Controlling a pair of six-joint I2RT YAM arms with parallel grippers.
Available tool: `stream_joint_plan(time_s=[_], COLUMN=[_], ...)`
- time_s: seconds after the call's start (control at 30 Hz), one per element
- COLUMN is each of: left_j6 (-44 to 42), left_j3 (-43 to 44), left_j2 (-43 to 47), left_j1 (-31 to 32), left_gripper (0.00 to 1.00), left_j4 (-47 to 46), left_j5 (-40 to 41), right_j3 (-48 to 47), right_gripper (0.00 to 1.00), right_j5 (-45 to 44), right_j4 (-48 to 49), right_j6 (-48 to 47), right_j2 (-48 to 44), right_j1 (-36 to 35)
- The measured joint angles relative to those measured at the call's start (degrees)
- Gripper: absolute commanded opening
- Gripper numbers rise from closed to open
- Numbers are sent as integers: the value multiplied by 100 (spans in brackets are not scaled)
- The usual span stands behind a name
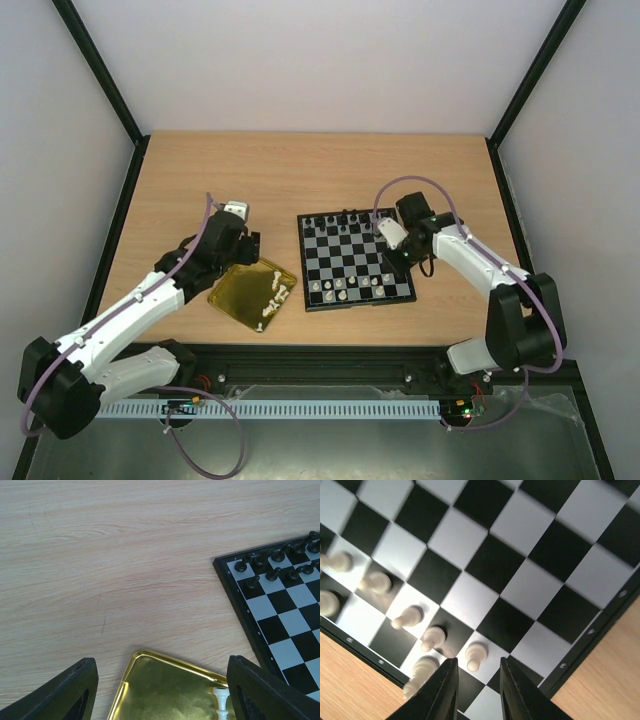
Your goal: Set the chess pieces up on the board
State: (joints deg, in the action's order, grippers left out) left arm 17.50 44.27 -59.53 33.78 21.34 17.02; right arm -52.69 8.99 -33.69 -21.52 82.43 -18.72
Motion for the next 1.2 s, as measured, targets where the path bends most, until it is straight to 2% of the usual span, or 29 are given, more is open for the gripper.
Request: stream_joint_plan(time_s=[0.17, 0.37, 0.47, 0.6, 0.8, 1.2], left_j6=[168, 573, 778, 1012, 1196, 1298], left_j3=[48, 208, 208, 227, 387, 529], left_j2=[-315, -1036, -1416, -1895, -2481, -3237], left_j1=[0, 17, 131, 448, 678, 807], left_gripper=[57, 45, 42, 39, 32, 24], left_j4=[103, 422, 490, 610, 706, 721], left_j5=[-195, -874, -1224, -1298, -1316, -1097], right_j3=[-476, -358, 52, 417, 529, 568], right_gripper=[29, 29, 29, 30, 31, 33], right_j5=[227, 887, 1091, 1202, 1237, 1283], right_j4=[-79, 247, 538, 651, 837, 907], right_j6=[260, 551, 599, 632, 634, 625], right_j2=[-343, -769, -901, -938, -1123, -1263], right_j1=[0, 0, 0, 0, 0, 0])
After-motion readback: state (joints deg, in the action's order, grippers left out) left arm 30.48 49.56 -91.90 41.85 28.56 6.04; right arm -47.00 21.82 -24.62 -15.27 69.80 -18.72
